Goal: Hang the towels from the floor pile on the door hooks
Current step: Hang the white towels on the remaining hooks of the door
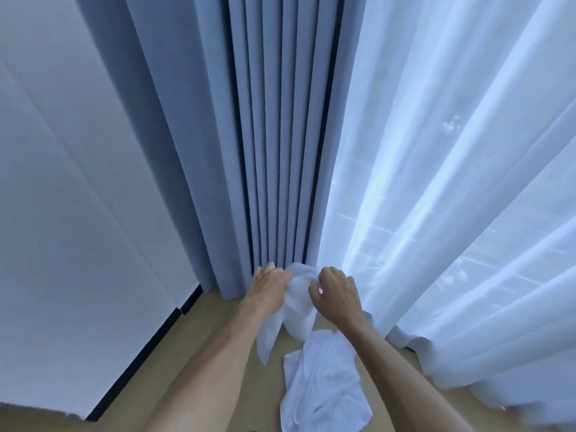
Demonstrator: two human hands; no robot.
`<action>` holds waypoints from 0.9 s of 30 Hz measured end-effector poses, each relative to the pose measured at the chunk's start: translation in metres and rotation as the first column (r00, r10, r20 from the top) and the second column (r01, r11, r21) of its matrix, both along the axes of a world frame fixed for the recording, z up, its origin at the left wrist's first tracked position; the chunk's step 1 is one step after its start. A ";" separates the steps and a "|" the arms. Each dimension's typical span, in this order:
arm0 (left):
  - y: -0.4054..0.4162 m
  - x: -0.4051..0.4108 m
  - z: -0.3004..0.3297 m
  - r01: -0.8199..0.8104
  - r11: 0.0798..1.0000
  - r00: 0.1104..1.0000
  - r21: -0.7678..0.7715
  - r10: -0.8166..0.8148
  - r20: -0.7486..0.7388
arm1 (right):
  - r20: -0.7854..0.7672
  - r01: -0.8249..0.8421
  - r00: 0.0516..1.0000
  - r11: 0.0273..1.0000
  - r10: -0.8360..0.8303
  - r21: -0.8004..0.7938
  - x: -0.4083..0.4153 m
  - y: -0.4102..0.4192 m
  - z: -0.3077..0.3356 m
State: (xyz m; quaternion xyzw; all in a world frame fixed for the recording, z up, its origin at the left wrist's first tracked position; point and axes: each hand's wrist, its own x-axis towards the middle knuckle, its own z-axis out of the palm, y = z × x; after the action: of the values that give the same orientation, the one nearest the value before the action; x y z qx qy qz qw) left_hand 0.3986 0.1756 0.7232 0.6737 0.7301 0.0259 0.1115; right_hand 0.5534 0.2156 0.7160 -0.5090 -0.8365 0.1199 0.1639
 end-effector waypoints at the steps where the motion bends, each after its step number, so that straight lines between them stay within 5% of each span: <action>1: -0.007 -0.006 0.013 -0.008 1.000 1.000 0.012 0.008 0.004 | -0.045 -0.058 0.997 0.998 0.058 0.005 -0.003 -0.004 0.010; 4: -0.034 -0.026 0.048 -0.049 0.997 0.998 0.061 0.048 0.030 | -0.103 -0.328 0.942 0.942 0.320 -0.073 -0.017 -0.013 0.042; 10: -0.103 -0.078 0.083 -0.247 0.964 0.968 0.096 0.241 0.071 | 0.122 -0.658 0.745 0.752 0.656 -0.027 -0.078 -0.046 0.080; 15: -0.183 -0.121 0.098 -0.463 0.884 0.884 0.056 0.456 0.104 | 0.151 -0.761 0.641 0.649 0.753 -0.005 -0.144 -0.101 0.102; 20: -0.276 -0.154 0.107 -0.731 0.679 0.668 -0.076 0.733 0.126 | 0.077 -0.800 0.595 0.598 0.800 -0.036 -0.209 -0.180 0.116; 23: -0.338 -0.170 0.112 -0.721 0.623 0.588 -0.304 0.782 0.207 | 0.049 -0.804 0.587 0.589 0.808 -0.074 -0.238 -0.236 0.119; 27: -0.407 -0.180 0.118 -0.722 0.604 0.480 -0.337 0.789 0.384 | 0.058 -0.805 0.577 0.580 0.814 -0.127 -0.267 -0.308 0.118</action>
State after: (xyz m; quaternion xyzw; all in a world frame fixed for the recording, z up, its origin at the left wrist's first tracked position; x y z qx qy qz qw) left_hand 0.2187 -0.2313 0.8413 0.2425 0.8961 0.1971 0.3153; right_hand 0.2860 -0.0920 0.8338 -0.0834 -0.9781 0.1893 0.0227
